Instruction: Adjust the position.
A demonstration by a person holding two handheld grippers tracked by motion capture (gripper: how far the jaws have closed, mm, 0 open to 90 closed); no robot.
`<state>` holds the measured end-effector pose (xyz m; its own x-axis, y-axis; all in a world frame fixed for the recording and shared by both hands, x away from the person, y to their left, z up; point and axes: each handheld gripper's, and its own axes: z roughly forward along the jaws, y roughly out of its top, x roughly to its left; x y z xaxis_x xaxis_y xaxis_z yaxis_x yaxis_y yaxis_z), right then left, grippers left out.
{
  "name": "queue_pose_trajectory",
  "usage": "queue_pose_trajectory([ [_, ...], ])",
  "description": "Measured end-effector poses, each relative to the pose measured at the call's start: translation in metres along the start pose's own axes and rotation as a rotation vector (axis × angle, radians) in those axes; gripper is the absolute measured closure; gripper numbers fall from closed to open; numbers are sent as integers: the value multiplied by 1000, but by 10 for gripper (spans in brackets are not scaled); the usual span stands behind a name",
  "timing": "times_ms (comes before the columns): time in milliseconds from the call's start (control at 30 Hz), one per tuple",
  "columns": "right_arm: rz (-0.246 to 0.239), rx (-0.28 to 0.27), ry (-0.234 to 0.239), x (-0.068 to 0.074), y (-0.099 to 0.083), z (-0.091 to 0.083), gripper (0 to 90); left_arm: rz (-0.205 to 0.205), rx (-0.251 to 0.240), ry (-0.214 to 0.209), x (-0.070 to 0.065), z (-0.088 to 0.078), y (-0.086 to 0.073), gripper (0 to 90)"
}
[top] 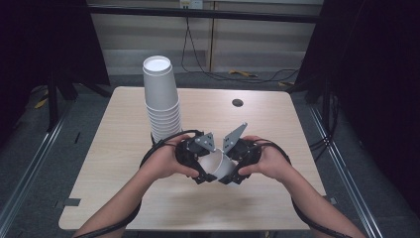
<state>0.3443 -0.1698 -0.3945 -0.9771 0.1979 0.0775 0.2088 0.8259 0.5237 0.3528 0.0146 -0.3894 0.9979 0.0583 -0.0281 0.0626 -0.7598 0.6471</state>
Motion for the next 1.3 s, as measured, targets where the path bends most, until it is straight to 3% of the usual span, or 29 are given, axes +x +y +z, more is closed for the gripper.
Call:
queue_pose_trajectory([
  [567, -16, -2, -10, 1, 0, 2, 207, -1, -4, -4, 0, 0, 0, 111],
  [1033, 30, -19, -9, -1, -5, 2, 207, 12, -38, 25, 1, -1, -2, 90],
  [1067, 28, -13, -28, -2, -8, 2, 207, 9, -37, 32, 1, -3, -2, 96],
  [1300, 44, -8, -22, -5, -15, -1, 206, -6, -32, 28, 3, -5, -7, 98],
])
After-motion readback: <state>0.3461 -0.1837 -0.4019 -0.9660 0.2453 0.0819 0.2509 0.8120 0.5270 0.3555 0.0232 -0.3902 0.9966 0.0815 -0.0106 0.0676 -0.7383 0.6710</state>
